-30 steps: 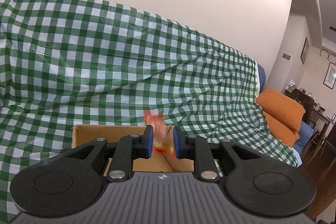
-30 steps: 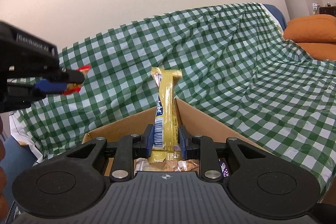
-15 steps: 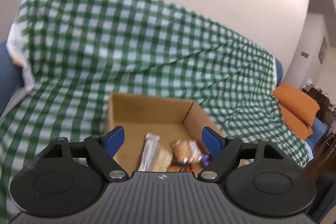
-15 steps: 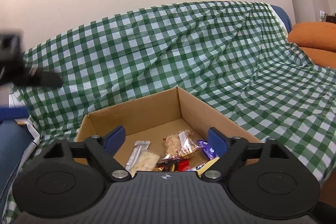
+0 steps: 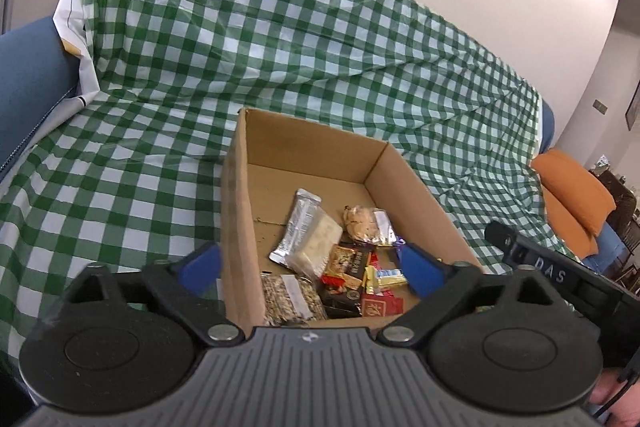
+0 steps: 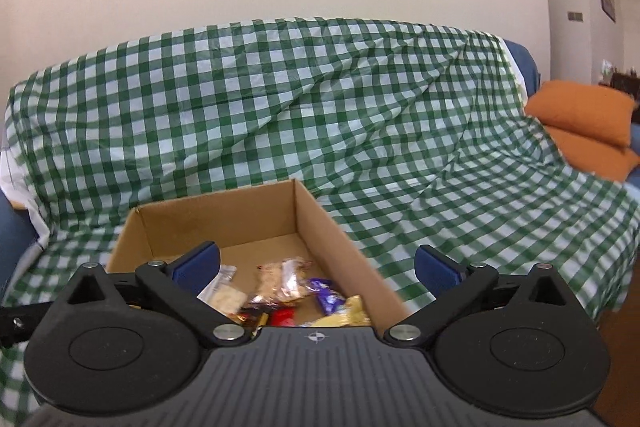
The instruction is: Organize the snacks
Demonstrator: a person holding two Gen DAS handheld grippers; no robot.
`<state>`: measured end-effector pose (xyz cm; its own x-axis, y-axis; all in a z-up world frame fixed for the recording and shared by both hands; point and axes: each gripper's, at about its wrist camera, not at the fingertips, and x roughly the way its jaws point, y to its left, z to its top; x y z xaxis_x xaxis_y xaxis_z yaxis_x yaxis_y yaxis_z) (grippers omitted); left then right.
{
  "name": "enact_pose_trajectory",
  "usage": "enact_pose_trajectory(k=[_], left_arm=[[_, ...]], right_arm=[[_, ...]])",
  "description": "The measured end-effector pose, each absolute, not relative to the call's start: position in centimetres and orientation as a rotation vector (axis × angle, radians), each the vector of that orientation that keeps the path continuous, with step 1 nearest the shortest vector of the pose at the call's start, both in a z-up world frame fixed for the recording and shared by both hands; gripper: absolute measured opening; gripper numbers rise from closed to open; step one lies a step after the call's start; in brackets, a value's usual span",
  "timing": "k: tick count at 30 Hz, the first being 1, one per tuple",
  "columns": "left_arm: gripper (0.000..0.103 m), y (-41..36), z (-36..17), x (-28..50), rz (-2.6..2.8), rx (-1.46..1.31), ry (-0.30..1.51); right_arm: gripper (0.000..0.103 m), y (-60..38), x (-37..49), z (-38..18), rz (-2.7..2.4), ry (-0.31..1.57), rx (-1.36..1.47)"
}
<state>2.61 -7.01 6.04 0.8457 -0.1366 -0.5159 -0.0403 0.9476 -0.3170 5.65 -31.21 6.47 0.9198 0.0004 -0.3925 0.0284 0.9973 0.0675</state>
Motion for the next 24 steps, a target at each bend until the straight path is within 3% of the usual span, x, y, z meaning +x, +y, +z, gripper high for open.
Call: enact_pose_trajectory(k=[8,24], left_arm=[[0.102,-8.0,5.2,2.0,-0.054,-0.317,0.575],[0.103,-9.2,3.4,2.2,0.008,-0.268,0.666]], right_arm=[[0.102,-33.4,4.0,5.0,-0.010,0.509,0.051],[0.102,-31.5,4.6,4.5,0.086,0.523,-0.020]])
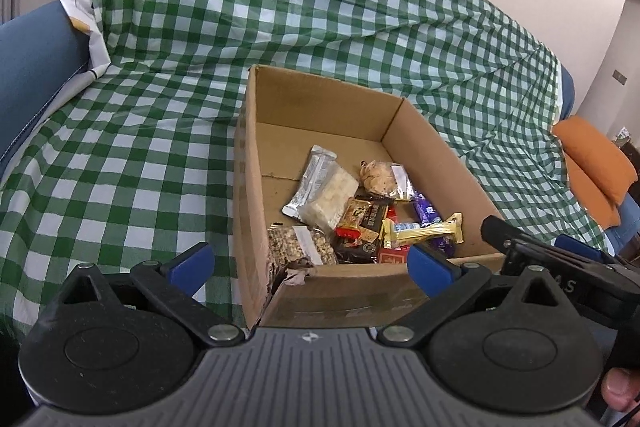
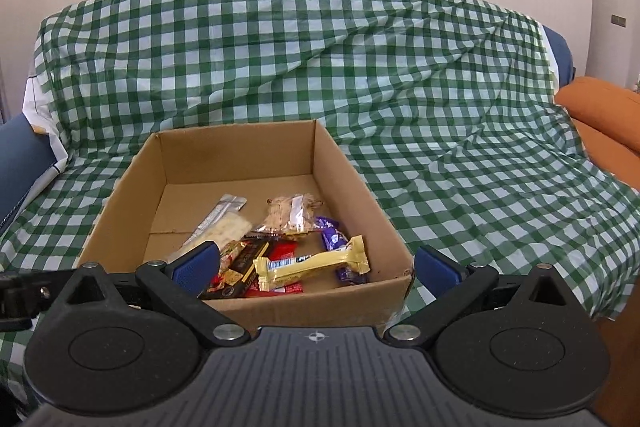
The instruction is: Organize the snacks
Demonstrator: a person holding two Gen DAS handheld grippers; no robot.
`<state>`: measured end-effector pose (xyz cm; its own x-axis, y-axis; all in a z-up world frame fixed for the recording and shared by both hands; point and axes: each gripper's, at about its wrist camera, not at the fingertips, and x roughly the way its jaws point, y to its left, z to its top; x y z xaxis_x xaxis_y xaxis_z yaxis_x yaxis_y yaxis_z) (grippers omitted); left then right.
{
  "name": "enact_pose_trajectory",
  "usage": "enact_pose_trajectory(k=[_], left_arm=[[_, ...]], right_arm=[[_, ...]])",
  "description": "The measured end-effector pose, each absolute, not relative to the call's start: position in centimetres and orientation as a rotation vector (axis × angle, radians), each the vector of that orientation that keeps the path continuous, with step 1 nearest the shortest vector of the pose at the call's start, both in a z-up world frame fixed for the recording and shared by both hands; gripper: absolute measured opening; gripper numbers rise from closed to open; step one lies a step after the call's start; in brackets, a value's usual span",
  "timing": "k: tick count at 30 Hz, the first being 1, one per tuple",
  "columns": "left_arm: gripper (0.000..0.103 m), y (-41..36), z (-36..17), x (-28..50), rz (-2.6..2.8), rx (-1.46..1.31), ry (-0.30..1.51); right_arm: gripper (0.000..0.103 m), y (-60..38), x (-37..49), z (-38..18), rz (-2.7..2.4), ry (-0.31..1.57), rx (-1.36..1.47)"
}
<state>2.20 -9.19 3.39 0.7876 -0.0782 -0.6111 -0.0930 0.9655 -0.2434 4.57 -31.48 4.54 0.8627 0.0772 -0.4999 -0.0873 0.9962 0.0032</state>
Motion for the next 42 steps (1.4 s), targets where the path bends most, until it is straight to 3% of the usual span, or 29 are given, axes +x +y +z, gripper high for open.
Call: enact_pose_trajectory(k=[42], left_arm=[[0.103,-10.02,3.40,1.97,-0.003,-0.215,0.641]], right_arm=[[0.102,-30.66,3.76,4.63,0.158,0.499,-0.053]])
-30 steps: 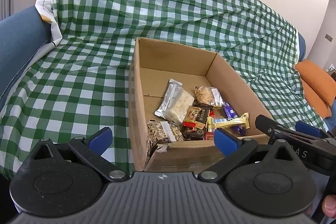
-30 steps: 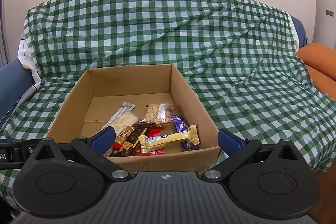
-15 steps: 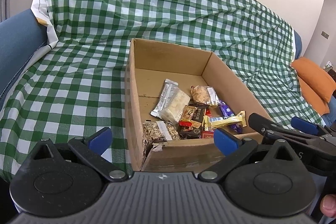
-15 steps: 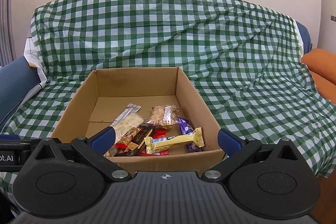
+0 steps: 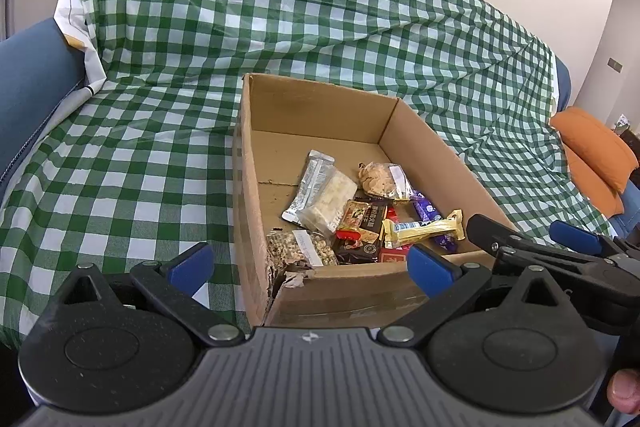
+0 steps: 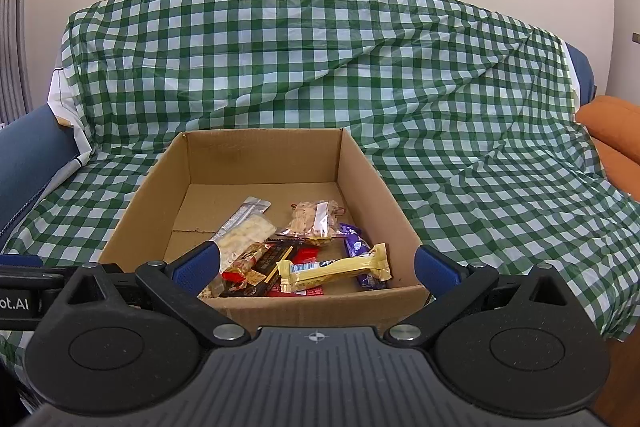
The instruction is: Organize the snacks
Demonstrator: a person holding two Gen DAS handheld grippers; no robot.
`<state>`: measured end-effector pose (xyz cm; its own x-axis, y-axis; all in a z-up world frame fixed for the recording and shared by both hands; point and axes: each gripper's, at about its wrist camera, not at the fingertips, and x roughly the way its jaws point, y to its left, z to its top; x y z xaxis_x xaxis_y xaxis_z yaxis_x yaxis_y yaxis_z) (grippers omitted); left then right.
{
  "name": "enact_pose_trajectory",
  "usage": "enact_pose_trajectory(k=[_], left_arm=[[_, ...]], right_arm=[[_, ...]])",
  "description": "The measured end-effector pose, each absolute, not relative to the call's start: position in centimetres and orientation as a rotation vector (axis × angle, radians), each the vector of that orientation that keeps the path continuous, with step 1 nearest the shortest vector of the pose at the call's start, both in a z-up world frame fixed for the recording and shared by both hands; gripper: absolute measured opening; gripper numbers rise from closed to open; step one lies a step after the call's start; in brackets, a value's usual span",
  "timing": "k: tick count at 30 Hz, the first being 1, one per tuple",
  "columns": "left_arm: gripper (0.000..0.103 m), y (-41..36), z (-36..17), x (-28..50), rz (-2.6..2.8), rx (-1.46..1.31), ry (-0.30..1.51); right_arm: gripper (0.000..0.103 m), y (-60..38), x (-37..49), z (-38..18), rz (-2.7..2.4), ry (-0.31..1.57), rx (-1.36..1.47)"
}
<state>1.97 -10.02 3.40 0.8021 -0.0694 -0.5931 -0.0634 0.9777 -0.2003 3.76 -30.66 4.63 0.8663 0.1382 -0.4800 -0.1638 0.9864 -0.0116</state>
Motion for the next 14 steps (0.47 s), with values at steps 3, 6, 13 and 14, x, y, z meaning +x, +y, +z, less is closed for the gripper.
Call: enact_pose_trajectory(k=[3,6,13,14], left_arm=[[0.103,-10.1,3.4,2.0,-0.006,-0.220,0.642],[0.103,-10.1,3.4,2.1,-0.010,-0.222,0.642],[0.103,-10.3,2.8,2.3,-0.043,-0.221,0.638],[0.103,-10.3,2.7,2.3,-0.046,-0.220,0.637]], right_arm=[[0.102,-30.6,3.7,4.6,0.157,0.501,-0.045],[0.102,-30.8,3.8,4.6,0.151,0.508,-0.037],[0.102,-31.8,4.9,4.6,0.152,0.568,0.033],[0.102,-32.1,5.1,4.5,0.153,0.579,0.048]])
